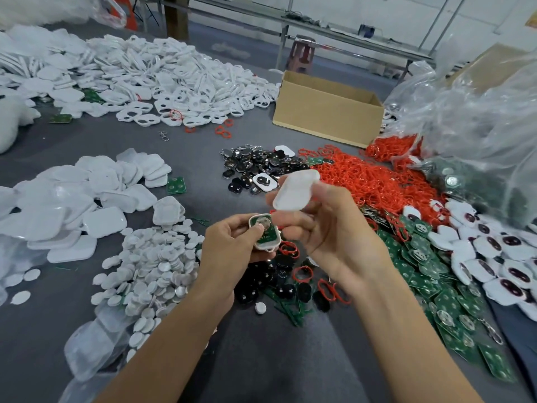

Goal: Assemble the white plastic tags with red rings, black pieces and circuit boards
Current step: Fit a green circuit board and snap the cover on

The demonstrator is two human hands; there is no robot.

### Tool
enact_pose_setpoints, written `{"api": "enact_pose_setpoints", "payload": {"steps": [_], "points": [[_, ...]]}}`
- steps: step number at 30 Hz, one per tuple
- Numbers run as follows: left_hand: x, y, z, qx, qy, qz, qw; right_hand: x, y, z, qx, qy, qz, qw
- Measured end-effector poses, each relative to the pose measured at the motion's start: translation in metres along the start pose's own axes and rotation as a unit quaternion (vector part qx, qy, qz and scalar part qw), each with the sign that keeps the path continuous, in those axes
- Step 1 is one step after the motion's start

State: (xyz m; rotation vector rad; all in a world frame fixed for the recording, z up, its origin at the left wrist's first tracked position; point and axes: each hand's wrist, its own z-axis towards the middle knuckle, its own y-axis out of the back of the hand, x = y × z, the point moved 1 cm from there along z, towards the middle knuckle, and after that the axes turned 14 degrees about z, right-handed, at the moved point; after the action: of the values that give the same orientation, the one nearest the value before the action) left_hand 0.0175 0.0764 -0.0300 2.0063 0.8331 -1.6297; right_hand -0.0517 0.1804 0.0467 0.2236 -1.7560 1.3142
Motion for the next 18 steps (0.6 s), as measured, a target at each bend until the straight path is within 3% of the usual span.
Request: {"api": "enact_pose_setpoints", "payload": {"steps": [3, 6, 11, 18], "points": [[0.000, 0.000, 0.000, -0.010, 0.001, -0.002, 1.000, 0.000, 0.000, -0.002, -0.018, -0.080, 0.175, 0.981], [0.000, 0.000, 0.000, -0.010, 0.000, -0.003, 1.000, -0.001, -0.003, -0.003, -0.005, -0.107, 0.266, 0.958], [0.000, 0.000, -0.001, -0.009, -0.002, 0.002, 1.000, -0.001, -0.007, -0.002, -0.022, -0.124, 0.297, 0.947], [0.001, 0.001, 0.000, 0.008, -0.014, 0.012, 1.000, -0.004, -0.013, -0.003, -0.037, -0.126, 0.216, 0.968]]}}
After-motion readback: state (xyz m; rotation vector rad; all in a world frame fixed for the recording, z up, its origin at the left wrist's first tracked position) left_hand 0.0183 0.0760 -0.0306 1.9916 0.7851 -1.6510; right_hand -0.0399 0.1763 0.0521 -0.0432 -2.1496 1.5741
